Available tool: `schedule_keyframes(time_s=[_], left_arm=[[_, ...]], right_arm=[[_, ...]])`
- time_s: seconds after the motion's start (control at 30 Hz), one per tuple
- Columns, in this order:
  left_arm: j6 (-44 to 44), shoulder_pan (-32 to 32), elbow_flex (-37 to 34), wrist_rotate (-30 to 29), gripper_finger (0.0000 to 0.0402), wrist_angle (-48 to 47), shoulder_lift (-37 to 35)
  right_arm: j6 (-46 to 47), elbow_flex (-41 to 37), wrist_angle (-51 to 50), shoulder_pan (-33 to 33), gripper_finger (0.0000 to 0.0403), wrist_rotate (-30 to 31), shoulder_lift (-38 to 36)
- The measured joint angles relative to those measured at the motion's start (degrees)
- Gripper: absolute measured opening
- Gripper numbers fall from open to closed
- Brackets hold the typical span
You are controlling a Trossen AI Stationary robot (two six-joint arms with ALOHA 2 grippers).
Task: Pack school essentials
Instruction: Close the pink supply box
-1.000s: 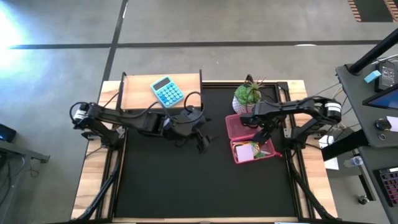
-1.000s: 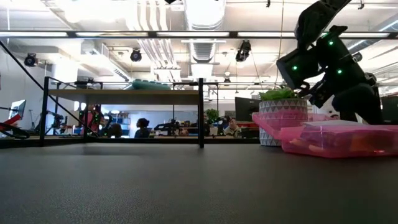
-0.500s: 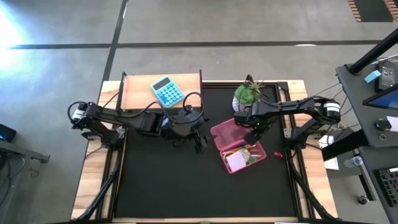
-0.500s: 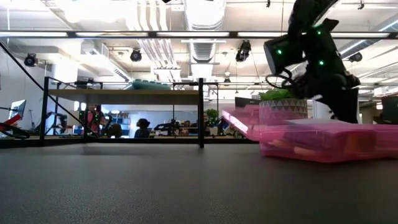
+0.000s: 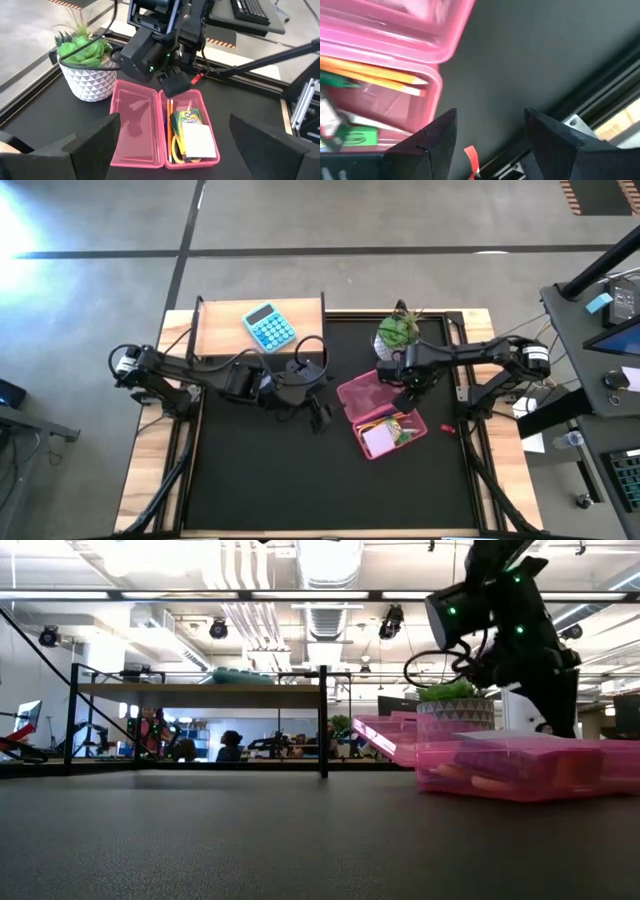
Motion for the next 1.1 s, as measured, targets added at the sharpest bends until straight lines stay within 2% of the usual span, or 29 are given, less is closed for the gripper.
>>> schedule_keyframes(time_s=[0.23, 0.5, 0.97, 1.1], left_arm=[[-0.1, -2.1, -0.3, 0.0, 0.0357, 0.0, 0.0], [-0.1, -3.5, -0.3, 0.0, 0.0357, 0.0, 0.0], [0.1, -4.3, -0.3, 0.0, 0.0357, -0.5, 0.0], [0.0, -4.3, -0.3, 0.1, 0.0357, -4.2, 0.0]], right_arm=[[3.0, -4.1, 0.1, 1.2, 0.0219, -1.3, 0.7], [6.0, -4.9, 1.5, 5.8, 0.0219, -4.7, 0.7], [14.8, -4.9, 15.5, 13.3, 0.0219, -9.7, 0.7], [15.7, -4.9, 15.0, 13.9, 0.0219, -9.8, 0.4]])
